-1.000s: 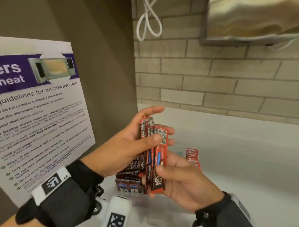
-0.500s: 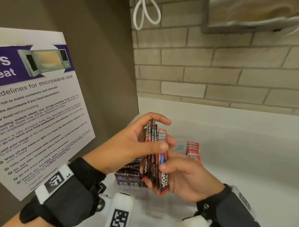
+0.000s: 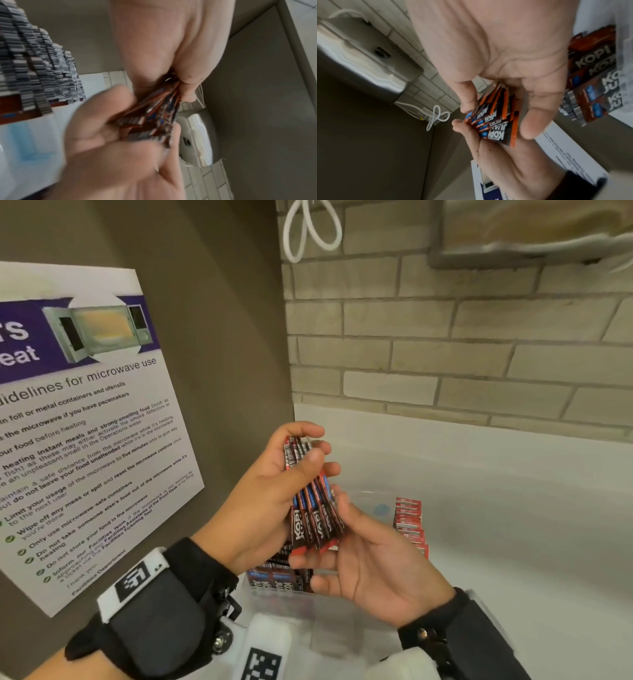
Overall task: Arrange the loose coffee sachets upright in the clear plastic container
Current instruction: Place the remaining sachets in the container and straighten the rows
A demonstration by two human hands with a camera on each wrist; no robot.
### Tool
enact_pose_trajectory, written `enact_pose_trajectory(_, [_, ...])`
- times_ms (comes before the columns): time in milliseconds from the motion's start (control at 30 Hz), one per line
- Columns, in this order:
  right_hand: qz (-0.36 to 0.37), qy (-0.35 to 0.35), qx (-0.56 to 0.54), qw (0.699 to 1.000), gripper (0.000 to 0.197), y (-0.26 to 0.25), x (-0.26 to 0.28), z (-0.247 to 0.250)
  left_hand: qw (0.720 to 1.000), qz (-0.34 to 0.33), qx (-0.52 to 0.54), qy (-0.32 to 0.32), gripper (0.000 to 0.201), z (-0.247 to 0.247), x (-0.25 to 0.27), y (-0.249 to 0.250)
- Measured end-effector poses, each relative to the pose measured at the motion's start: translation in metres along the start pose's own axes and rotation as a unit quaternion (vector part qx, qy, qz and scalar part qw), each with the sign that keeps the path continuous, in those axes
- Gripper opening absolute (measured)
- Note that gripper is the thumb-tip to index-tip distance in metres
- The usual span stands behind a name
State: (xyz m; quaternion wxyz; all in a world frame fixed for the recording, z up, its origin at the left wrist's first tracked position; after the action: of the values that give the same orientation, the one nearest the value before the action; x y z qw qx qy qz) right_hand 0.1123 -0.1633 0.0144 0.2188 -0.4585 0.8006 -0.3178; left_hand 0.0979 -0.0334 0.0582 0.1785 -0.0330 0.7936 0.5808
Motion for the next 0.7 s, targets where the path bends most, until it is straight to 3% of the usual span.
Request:
enact_pose_trajectory(67, [0.016, -0.009, -0.046, 0.999, 0.034, -0.001, 0.0, -0.003, 0.999, -0.013, -0.036, 0.0, 0.018, -0.001, -0.003, -0.001])
enact_pose_trajectory(200, [0.054, -0.003, -0.139, 0.989, 0.023, 0.0, 0.0, -0.006, 0.975, -0.025, -0.223, -0.011, 0.028, -0.007, -0.01, -0.011])
enact_pose_trajectory(267, [0.059, 0.018, -0.15, 0.987, 0.022, -0.002, 0.001, -0.005, 0.968, -0.028, -0.249, -0.005, 0.029, -0.01, -0.012, -0.014])
enact_pose_trajectory(400, [0.05, 0.024, -0.1, 0.993, 0.028, -0.007, 0.004, 0.0, 0.967, -0.043, -0.25, 0.008, 0.036, -0.009, -0.015, -0.011])
enact_pose_trajectory(500, [0.06, -0.02, -0.065, 0.996, 0.05, -0.008, 0.001, 0.005, 0.966, -0.063, -0.249, -0.001, 0.042, -0.01, -0.016, -0.006])
enact_pose_trajectory(633, [0.091, -0.037, -0.065, 0.993, 0.048, -0.01, -0.005, 0.002, 0.968, -0.067, -0.242, 0.005, 0.062, -0.007, -0.018, -0.001])
enact_pose_trajectory(700, [0.102, -0.009, -0.041, 0.994, 0.045, -0.015, -0.007, -0.002, 0.985, -0.042, -0.164, 0.017, 0.079, -0.004, -0.018, 0.003])
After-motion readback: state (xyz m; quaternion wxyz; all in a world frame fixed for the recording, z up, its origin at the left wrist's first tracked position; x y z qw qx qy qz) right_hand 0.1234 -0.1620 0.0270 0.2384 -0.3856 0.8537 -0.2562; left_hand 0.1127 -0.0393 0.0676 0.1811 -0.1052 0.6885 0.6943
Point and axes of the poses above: each hand's wrist, its own x-axis away from the middle knuckle, its own z-axis out of the back of the hand, y = z × x, the point moved 1 cm from there along -x, towards the middle knuckle, and after that the axes turned 9 degrees about -y, right-handed, at the moved point
